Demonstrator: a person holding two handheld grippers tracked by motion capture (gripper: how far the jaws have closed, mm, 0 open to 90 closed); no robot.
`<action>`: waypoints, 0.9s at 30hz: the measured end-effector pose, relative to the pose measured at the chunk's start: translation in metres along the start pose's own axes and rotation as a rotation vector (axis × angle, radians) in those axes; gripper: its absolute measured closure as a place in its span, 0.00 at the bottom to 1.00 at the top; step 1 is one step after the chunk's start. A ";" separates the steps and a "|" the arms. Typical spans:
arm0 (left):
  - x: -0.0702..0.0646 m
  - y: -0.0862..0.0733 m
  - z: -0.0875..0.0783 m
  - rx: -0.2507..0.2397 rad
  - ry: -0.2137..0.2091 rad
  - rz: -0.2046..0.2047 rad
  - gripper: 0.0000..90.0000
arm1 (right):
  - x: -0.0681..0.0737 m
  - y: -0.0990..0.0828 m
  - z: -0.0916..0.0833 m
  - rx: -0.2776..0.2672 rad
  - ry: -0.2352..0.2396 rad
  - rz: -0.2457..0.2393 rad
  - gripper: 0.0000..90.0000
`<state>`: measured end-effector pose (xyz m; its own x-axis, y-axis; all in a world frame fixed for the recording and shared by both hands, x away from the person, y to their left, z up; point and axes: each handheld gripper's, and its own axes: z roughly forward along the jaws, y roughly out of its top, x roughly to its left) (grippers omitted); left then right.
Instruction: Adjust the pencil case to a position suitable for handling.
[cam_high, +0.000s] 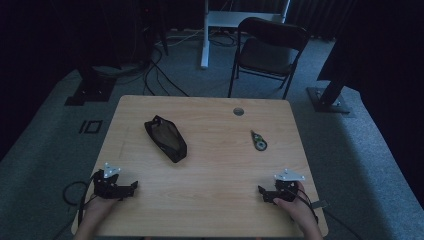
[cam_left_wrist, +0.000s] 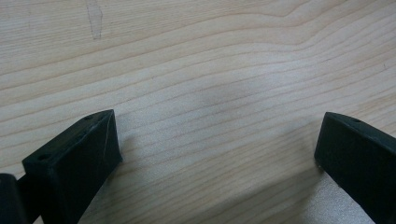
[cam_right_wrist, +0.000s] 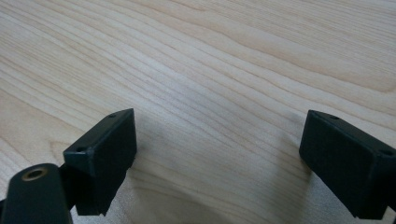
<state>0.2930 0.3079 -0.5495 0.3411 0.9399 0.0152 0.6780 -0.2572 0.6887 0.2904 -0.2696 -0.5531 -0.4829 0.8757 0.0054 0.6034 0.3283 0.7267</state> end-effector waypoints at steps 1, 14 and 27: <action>0.000 0.000 0.000 0.000 0.000 0.001 0.00 | 0.000 0.000 0.000 0.000 0.000 -0.001 0.12; 0.000 0.000 0.000 0.000 0.000 0.001 0.00 | 0.003 0.002 0.002 -0.004 0.001 0.006 0.12; 0.000 0.000 0.000 0.000 0.000 0.000 0.00 | 0.013 0.013 0.004 -0.017 0.008 -0.014 0.13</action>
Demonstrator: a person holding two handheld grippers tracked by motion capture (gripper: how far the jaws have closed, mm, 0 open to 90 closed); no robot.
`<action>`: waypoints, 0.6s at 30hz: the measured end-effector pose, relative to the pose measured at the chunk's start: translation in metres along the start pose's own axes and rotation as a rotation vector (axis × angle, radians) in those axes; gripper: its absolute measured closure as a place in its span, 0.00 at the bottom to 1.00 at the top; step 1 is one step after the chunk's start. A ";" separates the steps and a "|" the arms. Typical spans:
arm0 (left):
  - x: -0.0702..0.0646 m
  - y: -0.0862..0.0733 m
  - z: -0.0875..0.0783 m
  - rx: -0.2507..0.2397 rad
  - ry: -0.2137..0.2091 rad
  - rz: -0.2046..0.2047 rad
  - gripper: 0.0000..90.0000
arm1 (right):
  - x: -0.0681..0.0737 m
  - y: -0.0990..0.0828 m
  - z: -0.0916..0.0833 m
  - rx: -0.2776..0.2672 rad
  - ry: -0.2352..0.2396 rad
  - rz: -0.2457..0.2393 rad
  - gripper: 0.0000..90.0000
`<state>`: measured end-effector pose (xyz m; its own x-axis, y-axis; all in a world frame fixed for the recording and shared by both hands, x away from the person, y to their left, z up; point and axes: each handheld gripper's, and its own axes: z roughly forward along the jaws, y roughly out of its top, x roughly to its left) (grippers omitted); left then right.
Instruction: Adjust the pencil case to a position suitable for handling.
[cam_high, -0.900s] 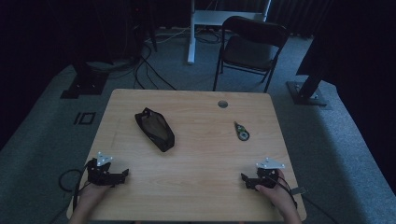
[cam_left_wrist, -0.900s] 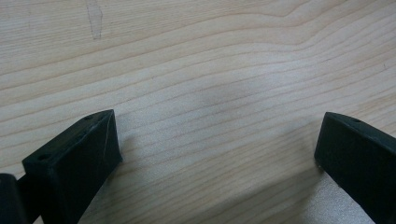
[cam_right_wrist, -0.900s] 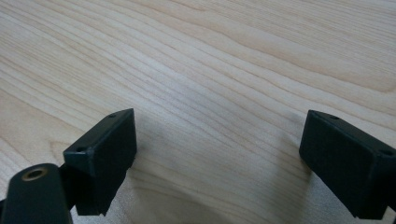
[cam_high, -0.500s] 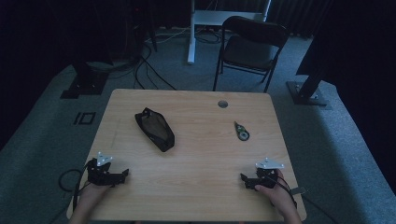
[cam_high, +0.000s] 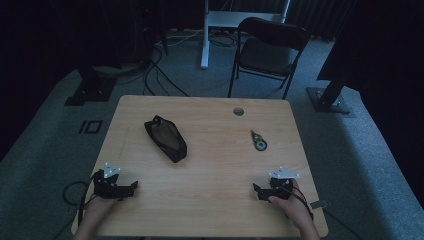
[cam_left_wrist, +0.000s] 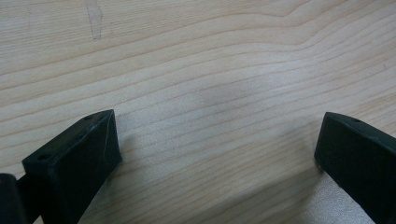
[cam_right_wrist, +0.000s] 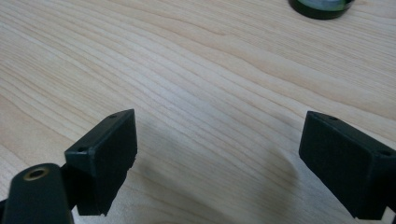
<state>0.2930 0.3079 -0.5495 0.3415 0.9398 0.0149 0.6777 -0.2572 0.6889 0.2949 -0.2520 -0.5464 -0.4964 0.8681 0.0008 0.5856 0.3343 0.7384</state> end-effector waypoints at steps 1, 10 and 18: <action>0.000 0.000 0.000 0.001 0.000 0.001 0.00 | 0.001 0.000 0.001 0.000 0.000 -0.007 0.12; 0.000 0.000 0.000 0.000 0.000 0.000 0.00 | 0.008 0.006 0.004 0.006 0.023 -0.024 0.13; 0.000 0.000 0.000 0.000 0.000 0.000 0.00 | 0.015 0.016 0.008 -0.019 0.055 -0.034 0.13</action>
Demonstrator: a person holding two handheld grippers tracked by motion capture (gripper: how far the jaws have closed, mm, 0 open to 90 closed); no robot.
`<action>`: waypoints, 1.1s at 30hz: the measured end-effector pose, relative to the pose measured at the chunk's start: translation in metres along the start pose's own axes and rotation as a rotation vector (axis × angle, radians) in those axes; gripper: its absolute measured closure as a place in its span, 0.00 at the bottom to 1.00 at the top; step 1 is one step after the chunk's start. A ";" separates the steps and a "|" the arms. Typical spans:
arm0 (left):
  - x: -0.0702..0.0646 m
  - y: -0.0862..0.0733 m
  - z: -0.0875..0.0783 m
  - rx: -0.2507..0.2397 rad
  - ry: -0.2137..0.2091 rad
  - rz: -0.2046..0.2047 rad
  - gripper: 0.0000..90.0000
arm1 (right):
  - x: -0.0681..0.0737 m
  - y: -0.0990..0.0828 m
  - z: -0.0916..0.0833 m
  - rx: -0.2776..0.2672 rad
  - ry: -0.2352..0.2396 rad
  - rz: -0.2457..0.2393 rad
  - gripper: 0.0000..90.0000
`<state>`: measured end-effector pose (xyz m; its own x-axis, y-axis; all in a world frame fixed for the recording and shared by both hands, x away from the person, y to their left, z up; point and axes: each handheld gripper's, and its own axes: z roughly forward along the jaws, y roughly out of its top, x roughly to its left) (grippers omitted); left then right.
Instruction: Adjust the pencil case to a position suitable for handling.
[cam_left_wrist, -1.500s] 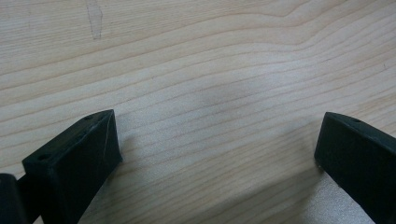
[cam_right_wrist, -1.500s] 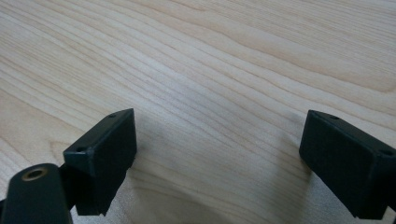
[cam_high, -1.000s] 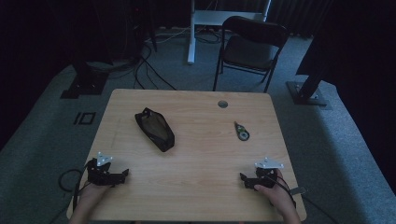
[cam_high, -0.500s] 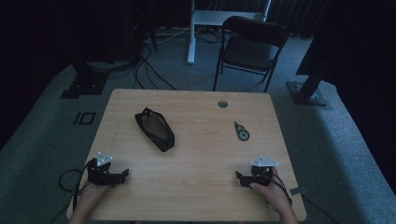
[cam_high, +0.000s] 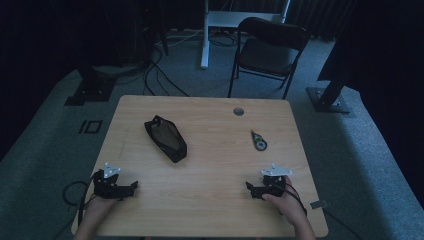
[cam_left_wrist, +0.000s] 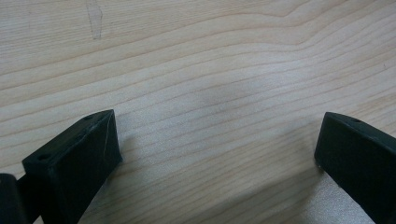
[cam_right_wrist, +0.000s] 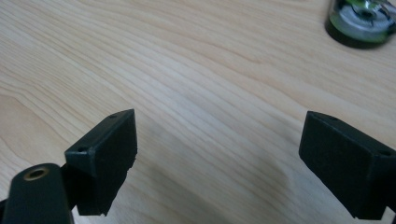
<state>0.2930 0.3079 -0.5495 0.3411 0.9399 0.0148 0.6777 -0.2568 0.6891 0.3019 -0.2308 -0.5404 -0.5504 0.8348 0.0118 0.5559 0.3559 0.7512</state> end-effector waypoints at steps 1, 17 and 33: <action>0.000 0.000 0.000 0.001 0.000 0.001 0.00 | 0.001 0.001 0.000 0.000 0.003 0.001 0.13; 0.000 0.000 0.000 0.001 0.000 0.001 0.00 | 0.023 0.017 0.016 -0.037 0.073 -0.031 0.13; 0.000 0.000 0.000 0.000 0.000 0.001 0.00 | 0.045 0.040 0.032 -0.054 0.111 -0.061 0.13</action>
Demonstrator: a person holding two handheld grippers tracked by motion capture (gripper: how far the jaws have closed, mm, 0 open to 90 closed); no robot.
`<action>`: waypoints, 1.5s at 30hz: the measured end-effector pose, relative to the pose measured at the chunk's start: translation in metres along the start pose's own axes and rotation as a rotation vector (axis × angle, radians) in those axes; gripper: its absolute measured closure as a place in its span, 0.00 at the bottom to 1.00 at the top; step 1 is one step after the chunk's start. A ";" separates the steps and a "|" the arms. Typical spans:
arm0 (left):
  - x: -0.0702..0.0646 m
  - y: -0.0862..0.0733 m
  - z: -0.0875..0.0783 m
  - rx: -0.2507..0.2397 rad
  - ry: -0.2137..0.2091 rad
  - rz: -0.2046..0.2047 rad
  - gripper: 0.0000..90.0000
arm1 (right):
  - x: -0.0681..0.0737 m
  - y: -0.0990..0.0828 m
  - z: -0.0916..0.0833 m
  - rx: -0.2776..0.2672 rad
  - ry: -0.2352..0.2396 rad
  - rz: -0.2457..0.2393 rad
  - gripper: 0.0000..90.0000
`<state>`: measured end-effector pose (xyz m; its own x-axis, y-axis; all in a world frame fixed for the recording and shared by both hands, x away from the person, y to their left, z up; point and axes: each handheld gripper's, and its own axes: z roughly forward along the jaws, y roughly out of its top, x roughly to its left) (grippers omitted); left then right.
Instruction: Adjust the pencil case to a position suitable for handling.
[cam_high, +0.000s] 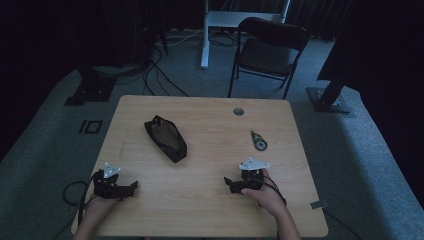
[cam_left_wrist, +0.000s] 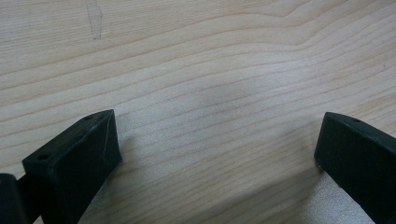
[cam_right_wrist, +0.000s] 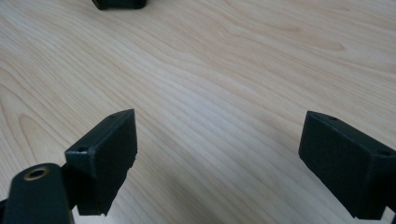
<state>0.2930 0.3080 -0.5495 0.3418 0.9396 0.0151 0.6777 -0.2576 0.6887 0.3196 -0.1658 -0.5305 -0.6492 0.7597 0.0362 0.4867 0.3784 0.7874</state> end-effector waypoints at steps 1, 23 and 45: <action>0.000 0.000 0.000 0.000 0.000 0.000 0.00 | 0.001 0.002 0.001 -0.002 0.002 -0.004 0.13; 0.000 0.000 0.000 0.000 0.000 0.000 0.00 | 0.023 0.027 0.022 -0.019 0.032 -0.036 0.15; 0.000 0.000 0.000 0.000 -0.003 0.003 0.00 | 0.052 0.053 0.054 -0.047 0.097 -0.060 0.15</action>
<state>0.2931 0.3081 -0.5495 0.3459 0.9382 0.0148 0.6767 -0.2604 0.6886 0.3428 -0.0775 -0.5199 -0.7312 0.6807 0.0454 0.4183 0.3948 0.8180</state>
